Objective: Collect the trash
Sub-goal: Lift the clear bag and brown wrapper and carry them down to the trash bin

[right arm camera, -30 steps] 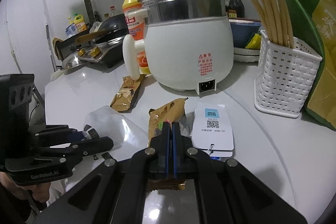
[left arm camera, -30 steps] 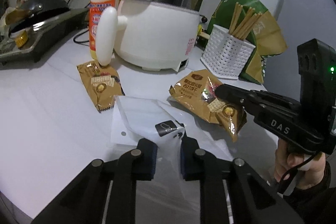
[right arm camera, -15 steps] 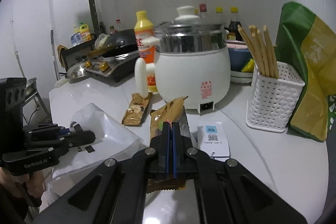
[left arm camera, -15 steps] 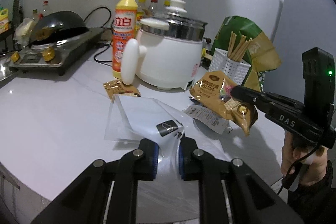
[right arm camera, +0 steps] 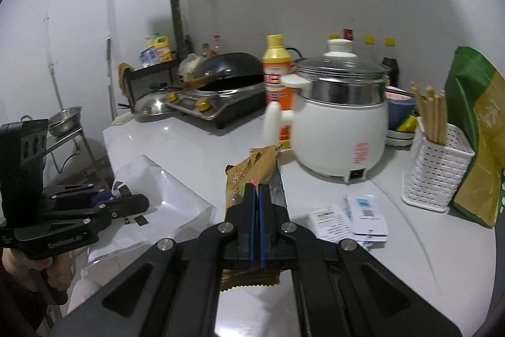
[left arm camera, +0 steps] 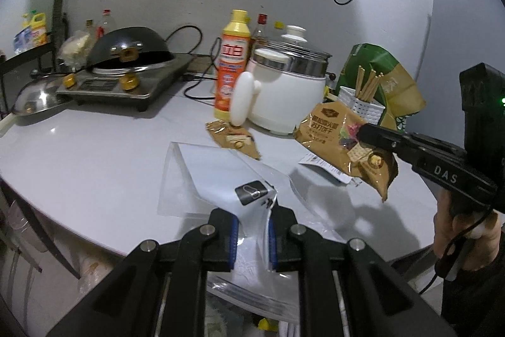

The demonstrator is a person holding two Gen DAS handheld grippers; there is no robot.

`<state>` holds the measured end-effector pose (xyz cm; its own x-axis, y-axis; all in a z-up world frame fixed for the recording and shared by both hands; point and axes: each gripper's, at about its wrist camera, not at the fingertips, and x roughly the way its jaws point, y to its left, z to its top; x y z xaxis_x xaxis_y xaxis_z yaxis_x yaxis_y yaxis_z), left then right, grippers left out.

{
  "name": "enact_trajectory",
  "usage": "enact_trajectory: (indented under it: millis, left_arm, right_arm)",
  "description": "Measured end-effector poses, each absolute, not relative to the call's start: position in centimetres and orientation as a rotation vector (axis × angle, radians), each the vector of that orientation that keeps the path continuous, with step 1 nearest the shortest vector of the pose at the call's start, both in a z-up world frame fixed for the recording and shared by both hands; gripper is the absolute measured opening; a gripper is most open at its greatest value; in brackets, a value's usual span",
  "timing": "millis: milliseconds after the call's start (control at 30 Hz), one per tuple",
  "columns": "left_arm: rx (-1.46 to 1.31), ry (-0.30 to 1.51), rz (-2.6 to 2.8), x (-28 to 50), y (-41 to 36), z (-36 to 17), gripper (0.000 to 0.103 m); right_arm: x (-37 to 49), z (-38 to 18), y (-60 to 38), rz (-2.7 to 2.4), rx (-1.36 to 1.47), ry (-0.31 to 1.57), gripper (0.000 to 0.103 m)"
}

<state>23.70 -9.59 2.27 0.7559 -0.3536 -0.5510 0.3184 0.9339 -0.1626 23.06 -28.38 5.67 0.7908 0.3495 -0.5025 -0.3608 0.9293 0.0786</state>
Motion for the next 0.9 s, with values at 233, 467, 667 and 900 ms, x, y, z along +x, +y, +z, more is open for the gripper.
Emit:
enact_trajectory:
  millis: [233,467,667,900]
  left_arm:
    - [-0.079,0.605,-0.315,21.0,-6.2,1.7,0.014]
    - [-0.116,0.609,-0.271,19.0,-2.8,0.4,0.014]
    - [-0.136,0.615,-0.249,17.6,-0.5,-0.6,0.014]
    - [-0.17,0.633,-0.212,16.2,2.0,-2.6,0.014]
  right_arm:
    - [21.1,5.4,-24.2,0.437,-0.069,0.538,0.002]
    - [19.7,5.1,-20.5,0.482,-0.114,0.547,0.002]
    - [18.5,4.4,-17.7,0.513,-0.141,0.558,0.002]
    - [17.7,2.9,-14.3,0.564,-0.182,0.588,0.002]
